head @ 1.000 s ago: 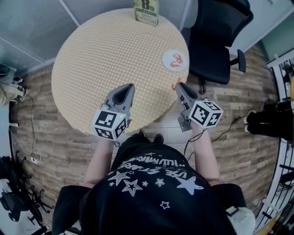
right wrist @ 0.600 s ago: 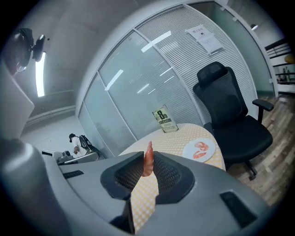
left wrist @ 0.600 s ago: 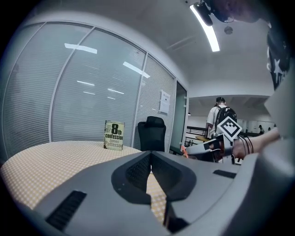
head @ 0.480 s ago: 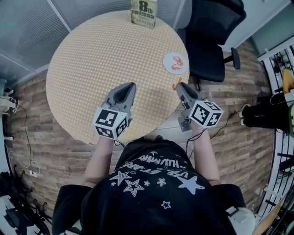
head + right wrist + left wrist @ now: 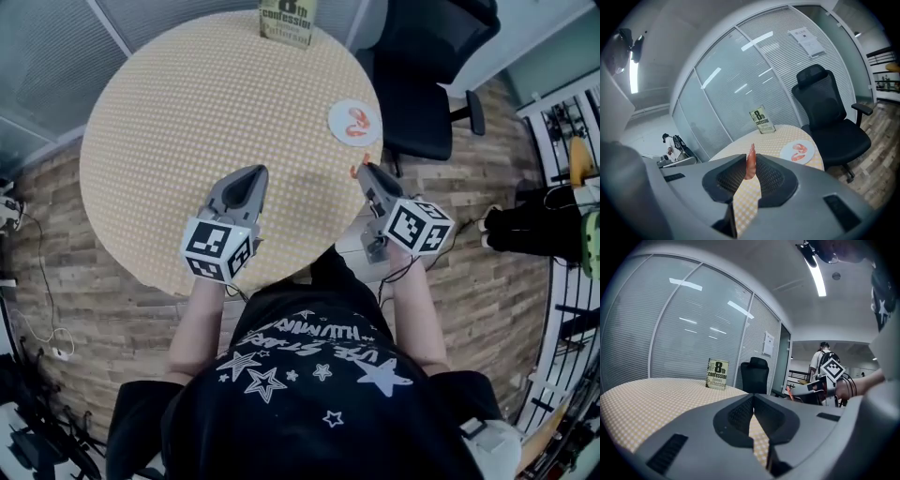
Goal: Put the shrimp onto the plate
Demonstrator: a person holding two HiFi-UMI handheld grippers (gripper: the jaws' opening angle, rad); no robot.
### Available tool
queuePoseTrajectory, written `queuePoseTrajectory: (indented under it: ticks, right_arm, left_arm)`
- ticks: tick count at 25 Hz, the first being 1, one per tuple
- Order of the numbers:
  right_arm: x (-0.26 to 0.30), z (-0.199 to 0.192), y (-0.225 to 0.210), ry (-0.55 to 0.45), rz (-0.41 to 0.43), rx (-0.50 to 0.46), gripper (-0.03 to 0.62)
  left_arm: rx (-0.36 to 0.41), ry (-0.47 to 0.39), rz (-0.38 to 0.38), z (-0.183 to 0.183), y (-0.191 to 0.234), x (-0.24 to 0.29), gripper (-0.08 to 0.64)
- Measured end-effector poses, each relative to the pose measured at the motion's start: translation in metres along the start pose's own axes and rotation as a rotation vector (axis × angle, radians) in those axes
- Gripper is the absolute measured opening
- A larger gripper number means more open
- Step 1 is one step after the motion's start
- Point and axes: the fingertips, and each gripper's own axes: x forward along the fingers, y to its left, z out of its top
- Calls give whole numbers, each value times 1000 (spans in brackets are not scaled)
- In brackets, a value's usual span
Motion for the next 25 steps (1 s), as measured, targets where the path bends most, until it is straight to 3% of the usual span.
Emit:
queuePoseTrajectory:
  ticks: [8,25]
  right_arm:
    - [44,9,-24,72,78,1,61]
    - [119,38,-91,179,99,-1,61]
  left_arm:
    - [-29,17,105,-2,18,26,8]
    - [30,66,158,17,24,134,8]
